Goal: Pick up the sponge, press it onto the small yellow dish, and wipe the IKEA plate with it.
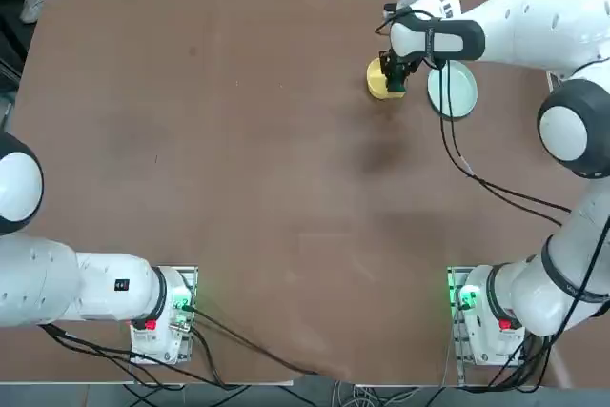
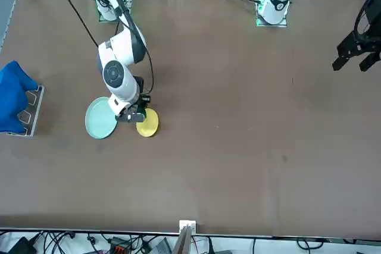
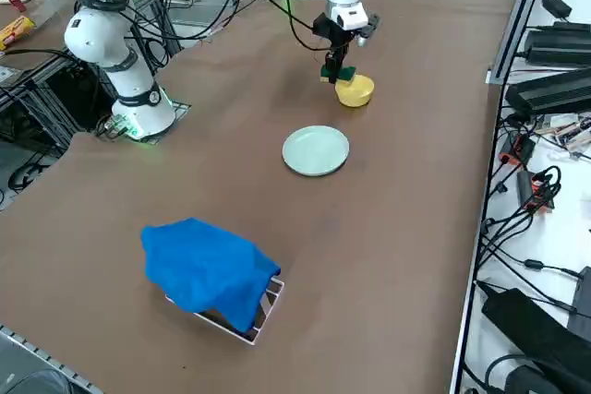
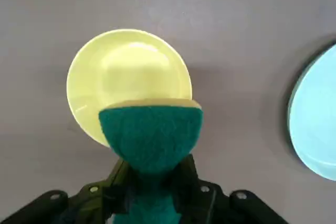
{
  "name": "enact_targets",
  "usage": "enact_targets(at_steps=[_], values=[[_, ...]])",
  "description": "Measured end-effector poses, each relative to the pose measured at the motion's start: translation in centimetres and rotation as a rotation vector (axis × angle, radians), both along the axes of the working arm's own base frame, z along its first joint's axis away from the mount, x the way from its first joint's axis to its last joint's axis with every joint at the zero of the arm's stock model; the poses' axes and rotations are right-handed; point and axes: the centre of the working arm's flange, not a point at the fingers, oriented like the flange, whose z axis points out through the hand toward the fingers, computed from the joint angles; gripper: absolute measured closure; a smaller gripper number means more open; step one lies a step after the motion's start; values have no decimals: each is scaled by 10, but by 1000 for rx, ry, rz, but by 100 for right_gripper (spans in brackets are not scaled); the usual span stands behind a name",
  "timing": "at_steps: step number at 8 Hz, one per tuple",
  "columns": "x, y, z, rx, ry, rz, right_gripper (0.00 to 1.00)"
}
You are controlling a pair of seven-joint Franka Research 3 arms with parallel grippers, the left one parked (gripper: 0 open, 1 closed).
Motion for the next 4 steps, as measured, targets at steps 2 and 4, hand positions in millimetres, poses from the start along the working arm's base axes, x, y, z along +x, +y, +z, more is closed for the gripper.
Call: enact_targets(at_steps=[2, 4], values=[[11, 6, -3, 11, -7, -1, 62], [20, 14, -8, 27, 6, -10, 62]])
